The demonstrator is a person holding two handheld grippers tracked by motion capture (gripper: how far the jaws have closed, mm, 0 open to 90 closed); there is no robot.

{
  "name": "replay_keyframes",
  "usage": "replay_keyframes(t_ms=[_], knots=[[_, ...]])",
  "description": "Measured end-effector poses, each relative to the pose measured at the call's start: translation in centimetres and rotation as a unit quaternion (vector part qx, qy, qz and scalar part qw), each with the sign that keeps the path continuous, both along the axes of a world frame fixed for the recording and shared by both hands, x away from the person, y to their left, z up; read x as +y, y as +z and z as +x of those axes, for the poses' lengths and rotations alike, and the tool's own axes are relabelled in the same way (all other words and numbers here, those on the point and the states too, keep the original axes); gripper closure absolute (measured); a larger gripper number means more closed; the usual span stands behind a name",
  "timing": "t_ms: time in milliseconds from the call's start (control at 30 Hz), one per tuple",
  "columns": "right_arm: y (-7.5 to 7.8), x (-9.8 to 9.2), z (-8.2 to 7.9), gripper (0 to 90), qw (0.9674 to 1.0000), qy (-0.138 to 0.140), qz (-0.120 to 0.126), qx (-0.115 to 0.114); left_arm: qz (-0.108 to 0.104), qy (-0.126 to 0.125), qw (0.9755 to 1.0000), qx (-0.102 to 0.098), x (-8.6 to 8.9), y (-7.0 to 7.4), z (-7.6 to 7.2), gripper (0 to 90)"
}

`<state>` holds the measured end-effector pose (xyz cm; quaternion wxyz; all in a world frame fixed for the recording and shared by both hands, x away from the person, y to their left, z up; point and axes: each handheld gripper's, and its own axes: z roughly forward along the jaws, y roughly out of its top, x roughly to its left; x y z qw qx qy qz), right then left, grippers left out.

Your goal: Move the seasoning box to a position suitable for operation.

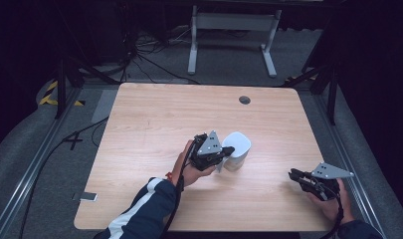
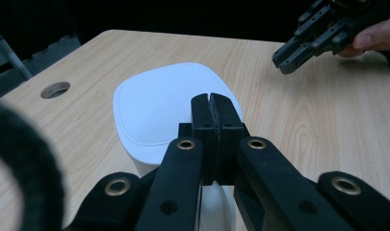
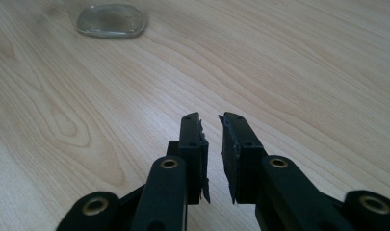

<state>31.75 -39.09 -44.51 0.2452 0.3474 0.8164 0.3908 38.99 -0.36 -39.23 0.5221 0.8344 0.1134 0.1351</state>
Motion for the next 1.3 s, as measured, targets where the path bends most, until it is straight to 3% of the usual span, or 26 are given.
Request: replay_keyframes(t_ms=[167,233,467,567,700,933,1167,1200,1267,1300], knots=[[0.0,-0.1,0.0,78.8,1.0000,-0.003,0.001,0.001,-0.001,0.015,0.9999,0.003,0.5,0.0,0.5,90.0],[0.0,0.0,0.0,78.9,1.0000,-0.002,0.001,0.001,-0.014,0.021,0.9995,0.017,0.7,-0.1,0.7,90.0],[0.0,-0.1,0.0,79.0,1.0000,-0.005,0.000,0.003,0.009,0.009,0.9999,0.001,0.6,0.2,0.0,90.0],[0.0,-0.2,0.1,79.0,1.0000,-0.005,-0.002,0.006,0.007,0.009,0.9999,0.005,0.9,0.1,-0.1,90.0],[0.0,-0.2,0.1,78.9,1.0000,-0.006,-0.001,0.004,0.040,0.014,0.9991,0.002,0.6,-0.7,-0.3,90.0],[0.4,-0.1,0.0,79.6,1.0000,-0.004,0.008,-0.001,0.040,0.003,0.9992,0.002,-0.1,-1.2,-0.5,90.0],[2.9,0.7,0.2,81.4,0.9982,0.007,0.046,-0.037,0.031,0.007,0.9994,0.016,0.2,-1.5,0.0,89.9],[4.1,1.4,0.6,81.8,0.9969,0.016,0.056,-0.053,0.031,0.007,0.9994,0.015,0.1,-1.5,0.1,89.9],[4.6,1.7,0.8,81.9,0.9963,0.021,0.058,-0.060,0.033,0.008,0.9993,0.017,0.1,-1.6,0.1,89.9],[6.2,3.0,1.6,82.3,0.9939,0.039,0.065,-0.079,0.030,0.010,0.9992,0.022,0.0,-1.7,0.1,89.9]])
